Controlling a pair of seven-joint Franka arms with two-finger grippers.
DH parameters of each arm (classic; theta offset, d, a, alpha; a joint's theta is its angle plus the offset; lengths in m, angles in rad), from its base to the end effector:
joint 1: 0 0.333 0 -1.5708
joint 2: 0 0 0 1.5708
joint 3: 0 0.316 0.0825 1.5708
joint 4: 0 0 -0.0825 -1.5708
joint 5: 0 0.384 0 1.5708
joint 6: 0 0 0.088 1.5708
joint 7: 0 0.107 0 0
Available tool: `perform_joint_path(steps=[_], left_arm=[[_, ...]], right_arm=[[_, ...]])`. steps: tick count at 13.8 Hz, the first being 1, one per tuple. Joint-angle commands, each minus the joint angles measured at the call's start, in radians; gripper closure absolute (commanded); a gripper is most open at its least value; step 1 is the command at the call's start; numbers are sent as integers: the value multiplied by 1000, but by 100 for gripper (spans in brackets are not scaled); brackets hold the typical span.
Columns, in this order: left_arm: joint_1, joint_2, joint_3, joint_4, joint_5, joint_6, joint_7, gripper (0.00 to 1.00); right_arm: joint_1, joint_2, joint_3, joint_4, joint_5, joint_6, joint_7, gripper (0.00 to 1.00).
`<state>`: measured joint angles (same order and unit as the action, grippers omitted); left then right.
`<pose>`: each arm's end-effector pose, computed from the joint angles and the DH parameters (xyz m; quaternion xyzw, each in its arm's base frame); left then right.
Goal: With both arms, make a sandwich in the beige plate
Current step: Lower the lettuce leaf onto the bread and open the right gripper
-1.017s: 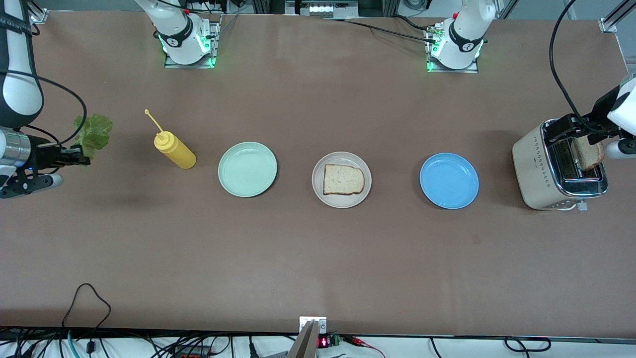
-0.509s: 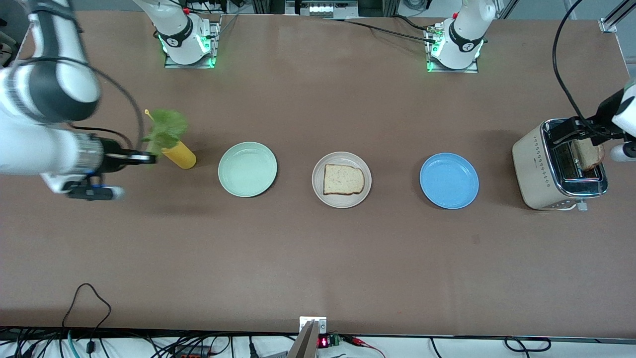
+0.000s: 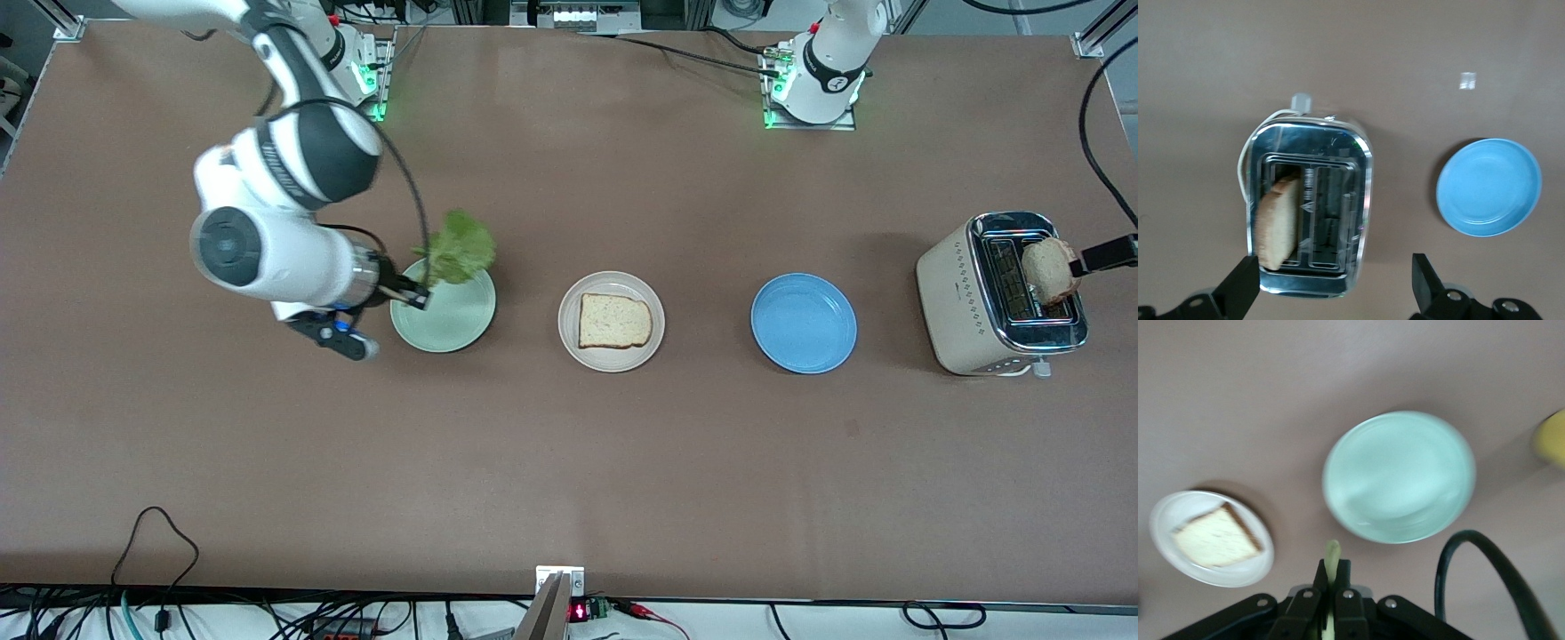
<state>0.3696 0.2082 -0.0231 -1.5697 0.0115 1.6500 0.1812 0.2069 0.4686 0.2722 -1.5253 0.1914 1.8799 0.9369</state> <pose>0.5752 0.2101 0.5096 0.9946 0.0817 -0.0625 0.0135 0.6047 0.3009 0.3916 -0.9506 0.2670 0.1352 0.0824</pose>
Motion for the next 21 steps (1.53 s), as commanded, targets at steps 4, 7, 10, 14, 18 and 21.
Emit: perform_joint_path(steps=[4,7,10,14,18,21], left_arm=[[109,140,-9,25,-4,-42,142,0],[133,172,-9,20,-4,-61,164,0],[156,223,-11,20,-5,-61,208,0],[158,261,-11,22,-5,-55,208,17],[155,263,-11,25,-5,-59,193,83],[169,260,-11,30,-8,-62,259,100]], right_arm=[[135,137,-10,28,76,295,359,100],[222,231,-10,31,74,470,506,100],[273,292,-10,33,82,619,623,100],[318,352,-10,50,123,631,640,100],[319,384,-10,71,125,662,631,100],[312,389,-10,71,125,671,631,93]])
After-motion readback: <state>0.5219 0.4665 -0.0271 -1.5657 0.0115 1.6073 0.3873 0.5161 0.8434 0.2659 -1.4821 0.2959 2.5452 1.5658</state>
